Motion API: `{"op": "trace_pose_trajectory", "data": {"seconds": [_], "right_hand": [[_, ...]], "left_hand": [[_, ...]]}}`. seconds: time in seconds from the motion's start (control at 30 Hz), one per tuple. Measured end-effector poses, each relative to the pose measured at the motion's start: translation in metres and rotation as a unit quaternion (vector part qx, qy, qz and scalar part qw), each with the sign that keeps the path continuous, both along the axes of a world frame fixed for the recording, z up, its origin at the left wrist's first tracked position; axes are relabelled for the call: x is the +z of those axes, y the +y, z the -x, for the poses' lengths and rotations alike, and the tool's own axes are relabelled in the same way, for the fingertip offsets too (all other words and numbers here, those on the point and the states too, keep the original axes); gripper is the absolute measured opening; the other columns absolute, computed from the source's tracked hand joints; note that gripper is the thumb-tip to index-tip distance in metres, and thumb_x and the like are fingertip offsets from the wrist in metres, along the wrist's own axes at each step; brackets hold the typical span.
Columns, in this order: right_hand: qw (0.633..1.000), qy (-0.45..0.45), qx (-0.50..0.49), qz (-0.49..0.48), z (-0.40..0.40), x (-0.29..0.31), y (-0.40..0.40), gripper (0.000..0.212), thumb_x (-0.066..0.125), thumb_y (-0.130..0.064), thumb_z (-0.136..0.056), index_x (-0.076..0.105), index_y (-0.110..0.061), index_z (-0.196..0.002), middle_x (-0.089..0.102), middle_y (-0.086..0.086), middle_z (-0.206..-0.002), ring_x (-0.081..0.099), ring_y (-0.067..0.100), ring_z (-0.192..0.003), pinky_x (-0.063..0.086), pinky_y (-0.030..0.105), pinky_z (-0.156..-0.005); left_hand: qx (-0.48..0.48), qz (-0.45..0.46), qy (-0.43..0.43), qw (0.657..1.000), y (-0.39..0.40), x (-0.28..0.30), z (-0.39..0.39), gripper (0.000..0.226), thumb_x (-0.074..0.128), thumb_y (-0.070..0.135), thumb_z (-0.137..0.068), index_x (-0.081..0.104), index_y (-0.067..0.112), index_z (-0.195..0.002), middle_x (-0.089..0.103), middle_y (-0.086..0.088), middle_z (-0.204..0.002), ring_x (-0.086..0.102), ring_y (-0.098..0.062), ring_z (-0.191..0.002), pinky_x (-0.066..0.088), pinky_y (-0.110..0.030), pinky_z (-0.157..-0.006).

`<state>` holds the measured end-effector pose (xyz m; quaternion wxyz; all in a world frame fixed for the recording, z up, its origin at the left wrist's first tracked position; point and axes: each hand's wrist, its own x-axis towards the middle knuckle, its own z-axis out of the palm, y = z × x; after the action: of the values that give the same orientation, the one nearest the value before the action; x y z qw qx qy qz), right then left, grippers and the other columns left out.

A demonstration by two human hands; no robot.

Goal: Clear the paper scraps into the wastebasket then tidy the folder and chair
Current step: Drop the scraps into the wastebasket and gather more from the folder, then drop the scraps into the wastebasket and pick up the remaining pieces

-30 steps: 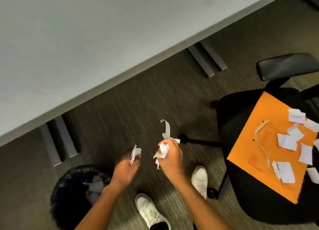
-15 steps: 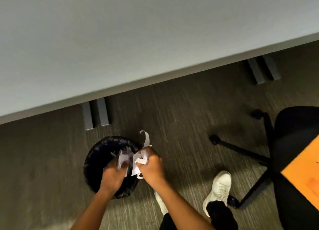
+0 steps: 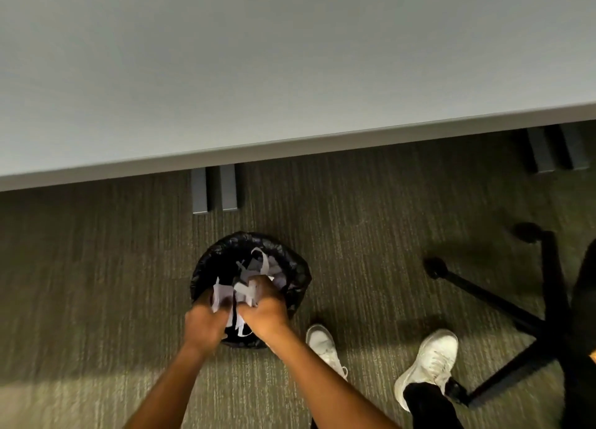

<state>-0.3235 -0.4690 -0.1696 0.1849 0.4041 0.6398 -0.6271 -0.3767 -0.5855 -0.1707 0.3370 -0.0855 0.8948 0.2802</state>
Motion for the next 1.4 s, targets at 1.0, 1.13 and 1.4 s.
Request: {"op": "trace_pose_trajectory", "data": {"seconds": [1.0,1.13,1.4], "right_hand": [[0.966,0.002,-0.238,-0.099,-0.089,0.001,0.15,0.056,0.076,-0.001,-0.07,0.058,-0.011,-0.122,0.063,0.007,-0.114,0.06,0.021,-0.108,0.049,0.031,-0.095],[0.96,-0.014,-0.257,-0.111,-0.133,0.005,0.193,0.052,0.075,-0.007,-0.072,0.057,-0.014,-0.121,0.062,0.005,-0.117,0.06,0.02,-0.112,0.049,0.035,-0.099],[0.932,-0.003,-0.315,-0.178,-0.222,0.017,0.267,0.051,0.075,-0.019,-0.077,0.052,-0.024,-0.122,0.058,0.001,-0.119,0.057,0.015,-0.104,0.049,0.038,-0.096]], "left_hand": [[-0.064,-0.094,-0.009,0.993,0.152,0.011,-0.038,0.036,0.068,0.015,-0.087,0.058,0.011,-0.122,0.07,-0.015,-0.102,0.066,-0.031,-0.099,0.05,-0.046,-0.097],[-0.102,-0.113,-0.003,0.988,0.2,0.018,-0.069,0.033,0.068,0.013,-0.087,0.06,0.008,-0.118,0.07,-0.018,-0.097,0.066,-0.035,-0.096,0.052,-0.047,-0.093],[-0.263,-0.14,-0.027,0.954,0.297,0.04,-0.138,0.013,0.065,0.017,-0.09,0.062,0.017,-0.103,0.066,0.017,-0.065,0.066,-0.015,-0.077,0.051,-0.033,-0.081]]}}
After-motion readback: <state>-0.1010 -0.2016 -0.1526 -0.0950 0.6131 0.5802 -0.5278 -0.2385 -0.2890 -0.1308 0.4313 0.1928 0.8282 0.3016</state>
